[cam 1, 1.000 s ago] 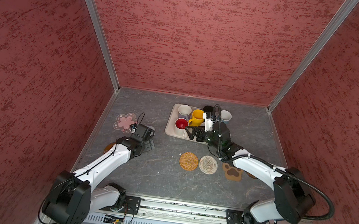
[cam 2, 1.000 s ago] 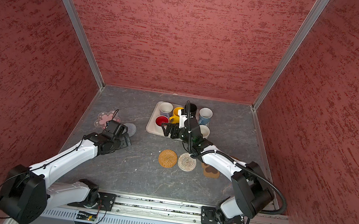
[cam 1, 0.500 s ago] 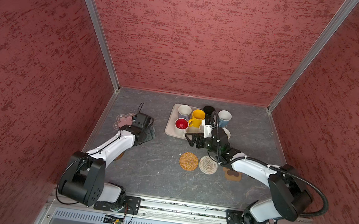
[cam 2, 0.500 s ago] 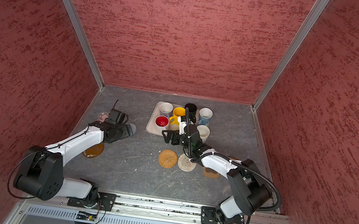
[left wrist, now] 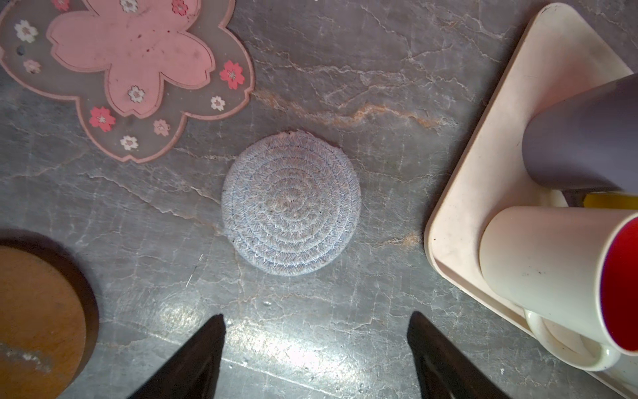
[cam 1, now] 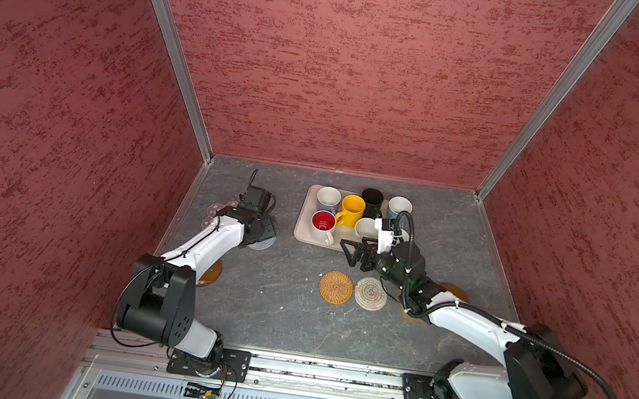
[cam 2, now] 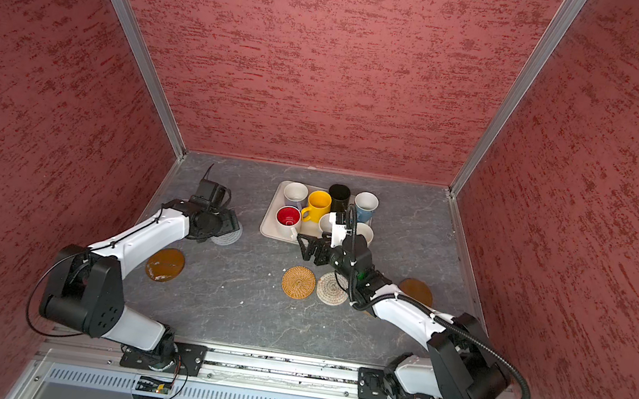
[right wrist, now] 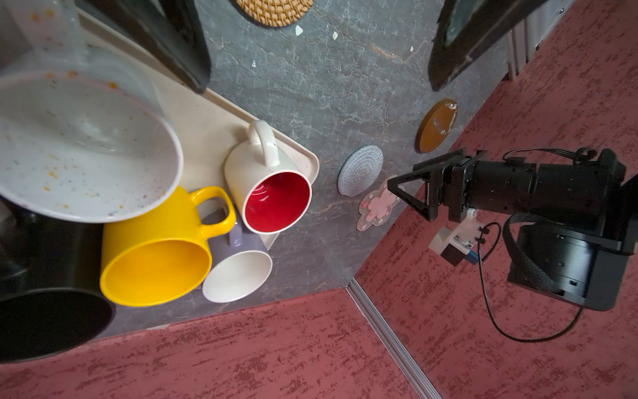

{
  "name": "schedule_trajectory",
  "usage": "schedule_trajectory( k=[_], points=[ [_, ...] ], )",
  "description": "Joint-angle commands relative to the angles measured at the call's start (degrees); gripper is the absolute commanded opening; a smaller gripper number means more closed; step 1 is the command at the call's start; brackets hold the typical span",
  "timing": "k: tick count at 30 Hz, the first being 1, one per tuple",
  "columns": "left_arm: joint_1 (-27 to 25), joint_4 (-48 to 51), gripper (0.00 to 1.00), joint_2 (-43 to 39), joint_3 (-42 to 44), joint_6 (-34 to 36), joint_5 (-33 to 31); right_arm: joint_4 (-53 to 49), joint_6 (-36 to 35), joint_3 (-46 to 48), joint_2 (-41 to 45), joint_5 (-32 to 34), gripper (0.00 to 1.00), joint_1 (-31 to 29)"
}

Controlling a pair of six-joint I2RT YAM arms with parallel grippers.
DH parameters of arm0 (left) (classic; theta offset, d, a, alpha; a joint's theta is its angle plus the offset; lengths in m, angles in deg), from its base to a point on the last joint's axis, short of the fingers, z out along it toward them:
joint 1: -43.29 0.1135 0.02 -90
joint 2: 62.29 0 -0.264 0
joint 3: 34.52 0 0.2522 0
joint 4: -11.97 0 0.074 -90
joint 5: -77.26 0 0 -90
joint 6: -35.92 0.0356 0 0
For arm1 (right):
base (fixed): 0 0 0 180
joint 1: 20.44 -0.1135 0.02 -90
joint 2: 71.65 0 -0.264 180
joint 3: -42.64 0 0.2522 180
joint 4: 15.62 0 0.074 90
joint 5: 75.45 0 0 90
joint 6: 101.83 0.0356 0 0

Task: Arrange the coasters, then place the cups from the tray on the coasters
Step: 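Move the left gripper over the grey woven coaster beside the flower coaster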

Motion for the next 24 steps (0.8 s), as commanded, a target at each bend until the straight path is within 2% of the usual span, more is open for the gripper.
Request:
schedule_trajectory(
  k=[1,7,24],
  points=[
    [1.0,2.4,0.82,1.6,-2.2,1.4,1.1,3.2,1.0,1.1,1.7,0.4,0.99,-0.1],
    [2.6,1.8,0.72,4.4,-3.0,2.5,3.7,4.9,2.4,2.0,1.8,-0.2,0.99,-0.1],
    [2.9,3.1,0.64,14.6,-10.5,4.2,1.5,4.8,2.8,2.0,2.1,-0.3,0.99,-0.1]
  ],
)
